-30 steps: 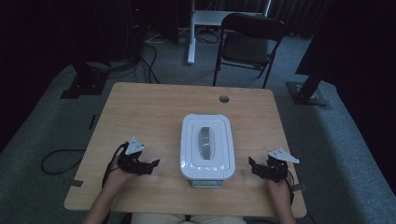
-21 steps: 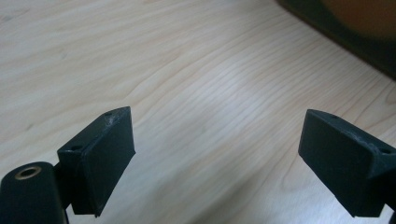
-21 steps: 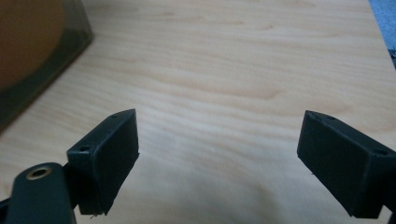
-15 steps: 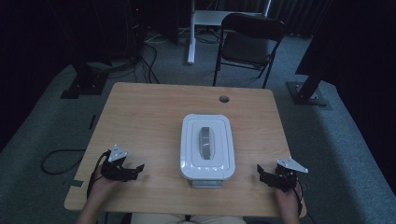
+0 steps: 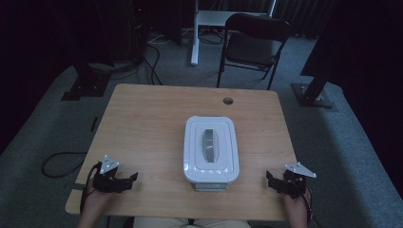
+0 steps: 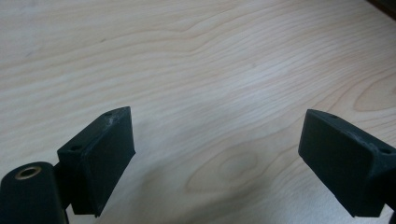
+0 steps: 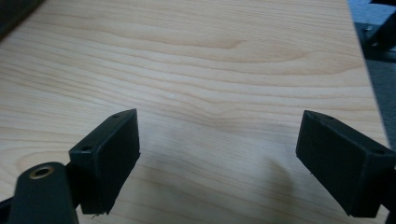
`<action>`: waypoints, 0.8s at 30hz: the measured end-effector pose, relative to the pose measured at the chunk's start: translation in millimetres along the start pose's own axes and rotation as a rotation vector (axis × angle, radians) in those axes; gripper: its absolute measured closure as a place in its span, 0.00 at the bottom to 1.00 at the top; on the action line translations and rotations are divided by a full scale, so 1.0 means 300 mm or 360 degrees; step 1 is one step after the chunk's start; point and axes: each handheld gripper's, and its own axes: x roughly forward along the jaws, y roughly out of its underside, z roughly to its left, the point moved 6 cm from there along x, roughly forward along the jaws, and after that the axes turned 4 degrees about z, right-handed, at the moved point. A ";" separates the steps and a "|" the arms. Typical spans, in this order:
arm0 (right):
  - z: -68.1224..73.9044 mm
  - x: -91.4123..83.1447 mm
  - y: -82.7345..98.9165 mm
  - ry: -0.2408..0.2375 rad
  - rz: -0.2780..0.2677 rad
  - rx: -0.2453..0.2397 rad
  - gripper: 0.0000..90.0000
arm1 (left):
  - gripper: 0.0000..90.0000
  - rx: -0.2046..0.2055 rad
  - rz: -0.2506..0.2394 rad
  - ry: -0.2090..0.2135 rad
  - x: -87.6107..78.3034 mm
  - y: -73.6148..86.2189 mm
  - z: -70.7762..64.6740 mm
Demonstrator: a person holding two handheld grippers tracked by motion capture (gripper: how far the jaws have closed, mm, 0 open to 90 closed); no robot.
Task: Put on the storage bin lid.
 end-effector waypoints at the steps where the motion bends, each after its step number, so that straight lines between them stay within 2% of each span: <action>1: 0.000 0.001 0.001 -0.0005 0.0005 0.0005 0.15 | 0.13 -0.0019 0.0002 -0.0017 -0.003 0.007 0.005; 6: -0.010 0.006 0.001 0.0036 0.0023 0.0014 0.15 | 0.13 -0.0136 -0.0038 -0.0107 -0.010 0.027 0.036; 10: -0.013 0.005 0.001 0.0067 0.0019 0.0025 0.15 | 0.13 -0.0187 -0.0037 -0.0140 -0.005 0.037 0.055; 15: -0.012 0.008 0.001 0.0128 0.0031 0.0007 0.15 | 0.13 -0.0211 0.0002 -0.0189 0.006 0.050 0.066; 17: -0.011 0.009 0.002 0.0139 0.0038 0.0006 0.15 | 0.13 -0.0214 -0.0011 -0.0196 0.004 0.049 0.067; 24: -0.017 0.010 0.002 0.0111 0.0046 0.0038 0.15 | 0.13 -0.0244 -0.0011 -0.0203 0.004 0.050 0.074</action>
